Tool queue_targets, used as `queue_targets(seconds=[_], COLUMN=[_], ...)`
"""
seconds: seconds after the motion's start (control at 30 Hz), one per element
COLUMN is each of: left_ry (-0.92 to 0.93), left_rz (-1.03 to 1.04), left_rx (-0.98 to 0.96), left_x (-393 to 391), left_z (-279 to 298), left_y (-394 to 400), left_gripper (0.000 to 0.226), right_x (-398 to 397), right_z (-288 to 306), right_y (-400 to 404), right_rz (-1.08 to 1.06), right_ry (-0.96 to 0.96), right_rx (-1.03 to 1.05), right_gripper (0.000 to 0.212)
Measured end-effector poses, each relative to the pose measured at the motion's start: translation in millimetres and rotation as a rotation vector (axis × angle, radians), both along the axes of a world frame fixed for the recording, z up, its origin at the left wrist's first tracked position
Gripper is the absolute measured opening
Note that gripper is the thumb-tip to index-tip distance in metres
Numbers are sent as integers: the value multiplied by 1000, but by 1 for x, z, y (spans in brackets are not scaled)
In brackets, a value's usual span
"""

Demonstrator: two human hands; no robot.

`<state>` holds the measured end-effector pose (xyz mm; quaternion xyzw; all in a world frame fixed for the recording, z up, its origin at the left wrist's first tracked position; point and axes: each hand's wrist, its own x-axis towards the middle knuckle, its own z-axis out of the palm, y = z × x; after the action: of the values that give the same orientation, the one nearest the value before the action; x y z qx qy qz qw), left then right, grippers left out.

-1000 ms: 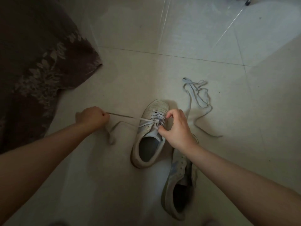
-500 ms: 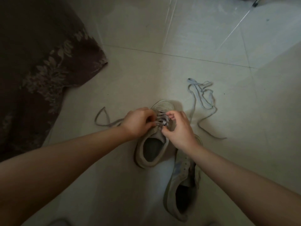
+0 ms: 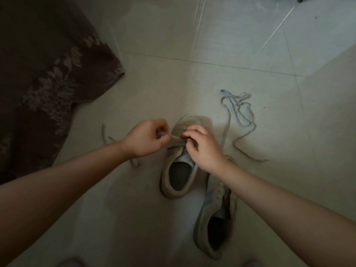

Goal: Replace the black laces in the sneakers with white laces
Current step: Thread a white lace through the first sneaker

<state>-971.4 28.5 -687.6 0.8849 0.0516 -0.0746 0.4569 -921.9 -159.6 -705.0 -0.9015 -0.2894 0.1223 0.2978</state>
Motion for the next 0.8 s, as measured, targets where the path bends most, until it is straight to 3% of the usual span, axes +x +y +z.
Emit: queue_targets(seconds=[0.17, 0.23, 0.27, 0.33, 0.43, 0.57, 0.63, 0.7, 0.8], left_ry=[521, 679, 673, 489, 334, 254, 115, -6, 66], left_rz=[-101, -47, 13, 69, -116, -167, -100, 26, -3], left_rx=[-404, -424, -356, -109, 295, 600, 565, 387, -13], left_x=[-10, -12, -14, -15, -13, -8, -6, 2, 17], left_z=[9, 2, -2, -13, -21, -28, -30, -23, 4], left_y=[-8, -5, -3, 2, 4, -1, 2, 7, 1], left_gripper=[34, 36, 29, 1, 29, 21, 20, 15, 16], right_x=[8, 10, 10, 10, 3, -15, -19, -17, -10], right_z=[4, 7, 9, 14, 19, 19, 18, 20, 30], right_y=[8, 6, 4, -2, -10, -14, -16, -17, -10], right_rz=[111, 108, 94, 87, 163, 275, 251, 158, -41], right_ry=[102, 164, 195, 217, 200, 249, 244, 217, 145], right_rx=[-28, -11, 12, 54, 113, 78, 90, 138, 160], right_gripper=[19, 8, 6, 5, 4, 27, 39, 37, 22])
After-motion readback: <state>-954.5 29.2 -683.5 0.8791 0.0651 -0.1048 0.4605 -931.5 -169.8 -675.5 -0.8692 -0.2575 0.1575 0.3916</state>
